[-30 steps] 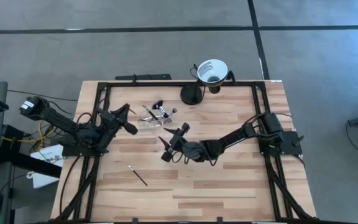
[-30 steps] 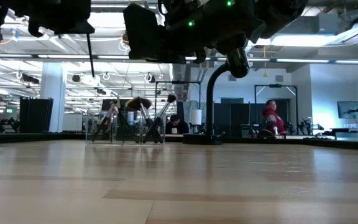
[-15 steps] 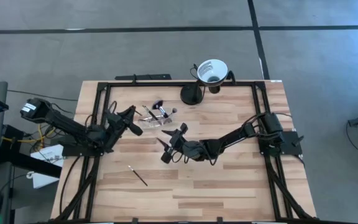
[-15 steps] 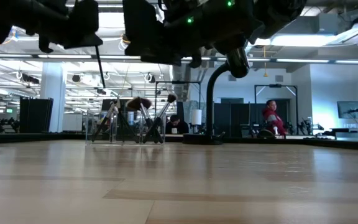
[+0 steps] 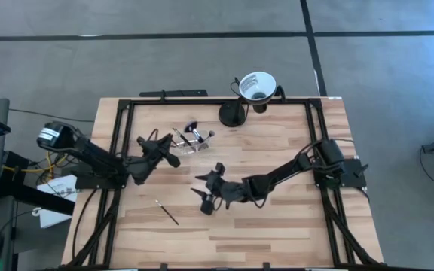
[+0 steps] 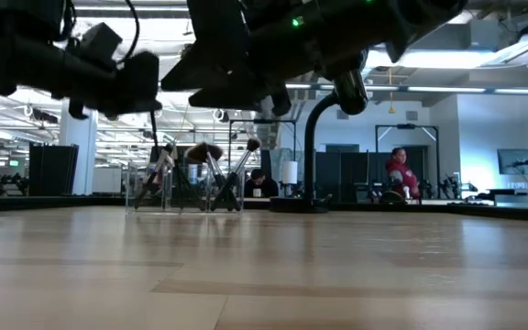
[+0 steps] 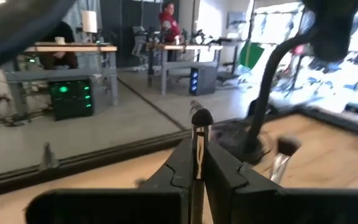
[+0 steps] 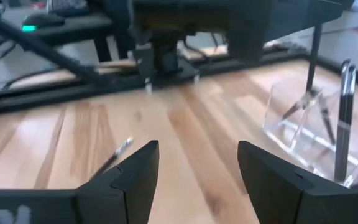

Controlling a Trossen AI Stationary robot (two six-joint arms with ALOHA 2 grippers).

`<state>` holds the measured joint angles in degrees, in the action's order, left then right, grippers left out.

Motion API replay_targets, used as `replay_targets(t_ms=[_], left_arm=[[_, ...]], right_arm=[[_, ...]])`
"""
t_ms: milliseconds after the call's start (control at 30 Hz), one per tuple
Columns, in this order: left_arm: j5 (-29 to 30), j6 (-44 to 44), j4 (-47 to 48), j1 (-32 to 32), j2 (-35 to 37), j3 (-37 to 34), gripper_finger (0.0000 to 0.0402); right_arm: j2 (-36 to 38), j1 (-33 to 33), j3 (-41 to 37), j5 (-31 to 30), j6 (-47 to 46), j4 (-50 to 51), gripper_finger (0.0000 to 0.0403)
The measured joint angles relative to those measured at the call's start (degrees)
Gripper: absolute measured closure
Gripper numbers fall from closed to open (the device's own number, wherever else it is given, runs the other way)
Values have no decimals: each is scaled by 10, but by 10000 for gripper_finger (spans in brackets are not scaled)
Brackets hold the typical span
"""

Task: Put items in baskets/containers
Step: Put the black eyeshadow brush into the transparent organizer

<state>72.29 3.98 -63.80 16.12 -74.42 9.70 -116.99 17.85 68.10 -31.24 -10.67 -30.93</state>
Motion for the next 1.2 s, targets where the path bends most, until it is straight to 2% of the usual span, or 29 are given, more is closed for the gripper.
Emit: replay_targets(t_ms=[133,267,400,533,700,933,1200], left_arm=[[6,13,0,-19,-36,-2,382],[-14,25,-1,-30,-49,-2,382],[-72,25,10,-44,-60,-2,377],[-138,48,39,-71,-72,-2,348],[-147,97,47,-96,-78,-2,308],[-149,83,46,-93,-47,-1,277],[-149,16,43,-58,51,-1,270]], right_arm=[[-4,14,0,-4,-14,19,192],[-5,20,0,-4,-14,19,196],[-5,20,0,-4,-15,13,200],[-5,20,0,-4,-44,28,205],[-5,27,0,-2,-55,35,213],[-5,34,0,-3,-60,31,224],[-5,35,0,-6,-75,23,230]])
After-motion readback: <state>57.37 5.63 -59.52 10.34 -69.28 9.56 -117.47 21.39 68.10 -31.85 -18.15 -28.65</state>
